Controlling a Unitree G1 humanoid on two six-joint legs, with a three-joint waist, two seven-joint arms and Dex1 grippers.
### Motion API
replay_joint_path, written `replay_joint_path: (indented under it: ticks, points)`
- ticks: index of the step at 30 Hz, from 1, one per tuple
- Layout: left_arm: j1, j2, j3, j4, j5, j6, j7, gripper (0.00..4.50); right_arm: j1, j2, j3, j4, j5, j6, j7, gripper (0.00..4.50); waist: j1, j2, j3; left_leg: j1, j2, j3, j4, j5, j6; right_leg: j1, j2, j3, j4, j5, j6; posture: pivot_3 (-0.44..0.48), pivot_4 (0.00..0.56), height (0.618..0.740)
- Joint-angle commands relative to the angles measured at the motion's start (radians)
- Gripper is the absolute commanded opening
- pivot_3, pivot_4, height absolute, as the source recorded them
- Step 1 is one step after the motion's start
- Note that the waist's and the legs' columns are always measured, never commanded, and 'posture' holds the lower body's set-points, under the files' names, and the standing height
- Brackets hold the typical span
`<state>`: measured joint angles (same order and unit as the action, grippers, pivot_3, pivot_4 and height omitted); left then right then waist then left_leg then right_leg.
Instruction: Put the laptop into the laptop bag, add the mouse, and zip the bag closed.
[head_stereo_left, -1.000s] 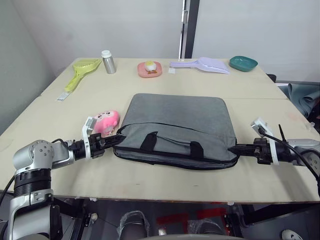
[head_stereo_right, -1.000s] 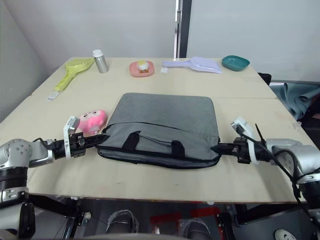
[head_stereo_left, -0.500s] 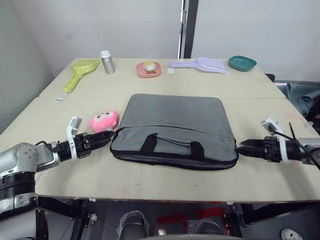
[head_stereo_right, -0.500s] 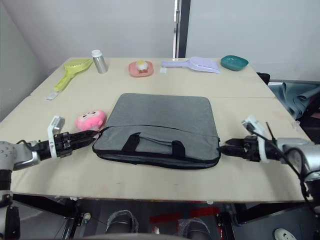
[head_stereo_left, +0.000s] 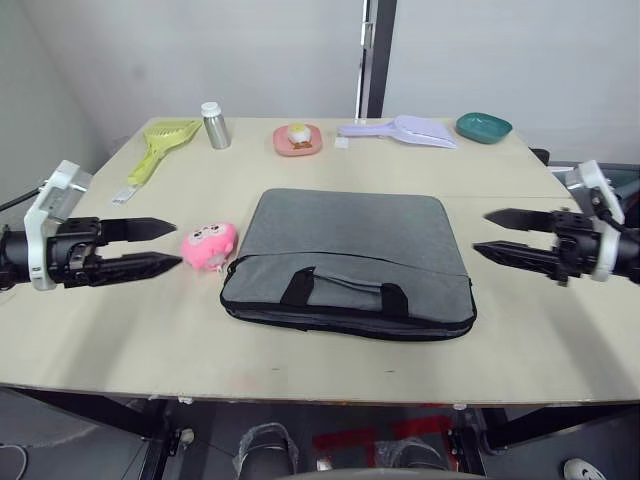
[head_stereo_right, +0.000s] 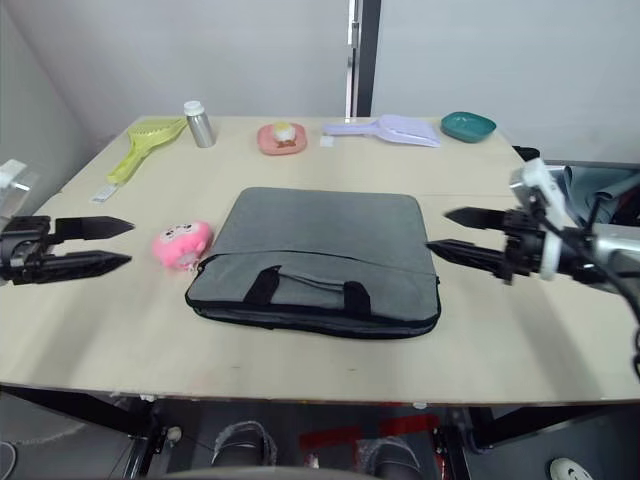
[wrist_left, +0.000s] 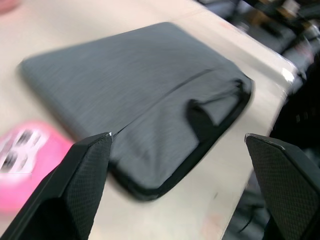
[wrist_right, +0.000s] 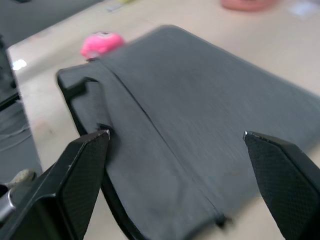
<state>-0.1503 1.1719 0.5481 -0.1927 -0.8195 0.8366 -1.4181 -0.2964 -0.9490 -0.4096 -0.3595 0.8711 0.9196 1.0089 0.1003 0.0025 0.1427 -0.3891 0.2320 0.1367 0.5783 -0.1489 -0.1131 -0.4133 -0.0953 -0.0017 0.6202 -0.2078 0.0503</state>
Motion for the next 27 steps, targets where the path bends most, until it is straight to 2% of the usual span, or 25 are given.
replay_joint_path:
  ticks: [1, 4, 7, 11, 16, 24, 25, 27]
  points:
    - [-0.005, -0.003, 0.025, -0.111, -0.034, -0.066, -0.036, 4.46, -0.045, 0.065, 0.119, -0.067, -0.039, -0.078, -0.042, 4.50, -0.003, 0.000, 0.000, 0.000, 0.000, 0.000, 0.000, 0.000, 0.000, 0.000, 0.000, 0.000, 0.000, 0.000, 0.000, 0.000, 0.150, 0.740]
    - [-0.035, -0.045, 0.007, -0.197, -0.100, -0.072, -0.003, 4.46, -0.078, 0.124, 0.241, -0.008, -0.127, -0.148, -0.046, 4.50, -0.007, 0.000, 0.000, 0.000, 0.001, 0.000, -0.001, 0.000, 0.000, -0.002, 0.001, 0.000, 0.002, 0.000, 0.000, 0.000, 0.150, 0.740]
    - [-0.042, -0.078, -0.003, -0.248, -0.151, -0.057, 0.036, 4.46, -0.084, 0.144, 0.306, 0.045, -0.181, -0.194, -0.022, 4.50, -0.006, 0.000, 0.000, -0.002, 0.000, 0.001, 0.001, -0.001, -0.002, -0.004, 0.001, 0.001, 0.004, 0.000, 0.000, 0.000, 0.150, 0.740]
    - [0.047, -0.113, 0.008, -0.278, -0.142, -0.071, 0.045, 4.46, -0.084, 0.178, 0.395, 0.164, -0.266, -0.280, 0.024, 4.50, -0.010, 0.000, -0.001, -0.002, 0.000, 0.001, 0.001, -0.003, -0.005, -0.004, 0.000, 0.001, 0.004, 0.000, 0.000, 0.000, 0.150, 0.740]
    - [0.125, -0.121, 0.015, -0.232, -0.088, -0.120, 0.030, 4.50, -0.132, 0.239, 0.468, 0.308, -0.329, -0.362, 0.089, 2.95, -0.021, -0.001, -0.001, -0.003, 0.001, 0.001, 0.001, -0.003, -0.005, -0.006, 0.001, 0.001, 0.005, 0.000, 0.000, 0.000, 0.150, 0.740]
    - [0.118, -0.113, -0.011, -0.161, -0.074, -0.158, 0.014, 4.50, -0.235, 0.338, 0.489, 0.454, -0.348, -0.424, 0.162, 0.19, -0.020, -0.001, -0.001, -0.001, 0.001, 0.002, 0.005, -0.003, -0.005, -0.005, 0.001, 0.003, 0.010, 0.000, 0.000, 0.000, 0.150, 0.740]
    - [0.108, -0.113, -0.022, -0.156, -0.074, -0.157, 0.020, 4.50, -0.248, 0.357, 0.506, 0.468, -0.356, -0.427, 0.170, 0.02, -0.020, -0.001, -0.001, -0.001, 0.001, 0.002, 0.005, -0.003, -0.005, -0.006, 0.001, 0.003, 0.010, 0.000, 0.000, 0.000, 0.150, 0.740]
    - [0.090, -0.111, -0.036, -0.147, -0.078, -0.153, 0.028, 4.50, -0.258, 0.383, 0.537, 0.481, -0.379, -0.439, 0.182, 0.02, -0.020, -0.001, -0.001, -0.001, 0.001, 0.002, 0.005, -0.002, -0.004, -0.006, 0.001, 0.003, 0.011, 0.000, 0.000, 0.000, 0.150, 0.740]
